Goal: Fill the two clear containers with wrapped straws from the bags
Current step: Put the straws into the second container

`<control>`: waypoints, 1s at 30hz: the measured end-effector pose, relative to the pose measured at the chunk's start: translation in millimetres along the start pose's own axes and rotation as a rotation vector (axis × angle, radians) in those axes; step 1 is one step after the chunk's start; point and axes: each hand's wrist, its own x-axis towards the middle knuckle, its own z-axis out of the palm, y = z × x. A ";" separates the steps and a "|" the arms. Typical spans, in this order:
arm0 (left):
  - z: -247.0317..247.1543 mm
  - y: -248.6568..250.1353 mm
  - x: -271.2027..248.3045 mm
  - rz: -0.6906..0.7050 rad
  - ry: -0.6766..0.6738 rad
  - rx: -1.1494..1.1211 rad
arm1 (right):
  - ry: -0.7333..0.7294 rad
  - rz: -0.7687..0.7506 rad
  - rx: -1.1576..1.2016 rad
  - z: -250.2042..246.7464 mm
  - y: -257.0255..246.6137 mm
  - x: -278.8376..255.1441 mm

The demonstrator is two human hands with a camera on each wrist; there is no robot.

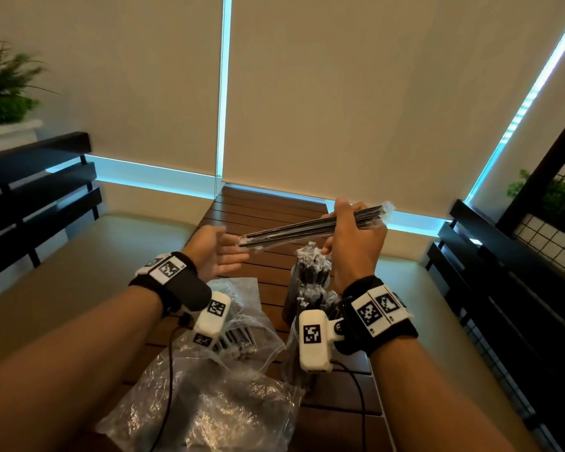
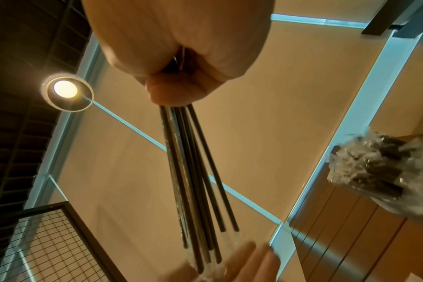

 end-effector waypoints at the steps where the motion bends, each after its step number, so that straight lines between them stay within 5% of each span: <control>1: 4.5 0.2 0.0 -0.032 -0.065 -0.090 | -0.027 -0.017 -0.009 3.7 -0.7 -5.5; 5: 30.4 2.4 1.3 -0.035 -0.129 -0.222 | -0.074 -0.047 -0.020 15.0 6.1 -19.2; 12: 36.2 -13.1 4.3 -0.073 -0.209 -0.085 | -0.075 0.033 -0.081 -4.8 13.3 -14.1; 15: 41.0 -26.1 7.8 -0.048 -0.120 0.237 | -0.020 0.054 -0.176 -29.2 16.4 -0.8; 18: 38.4 -49.1 10.8 0.199 0.031 0.912 | 0.073 0.059 -0.299 -56.6 20.5 12.5; 20: 41.2 -67.2 9.8 0.362 -0.143 1.332 | 0.104 0.122 -0.337 -71.2 23.1 17.7; 23: 55.7 -93.4 5.0 0.446 -0.427 1.624 | 0.079 0.168 -0.437 -82.2 28.8 19.1; 30: 59.4 -121.0 18.8 0.466 -0.551 1.806 | 0.015 0.012 -0.695 -75.5 57.4 17.5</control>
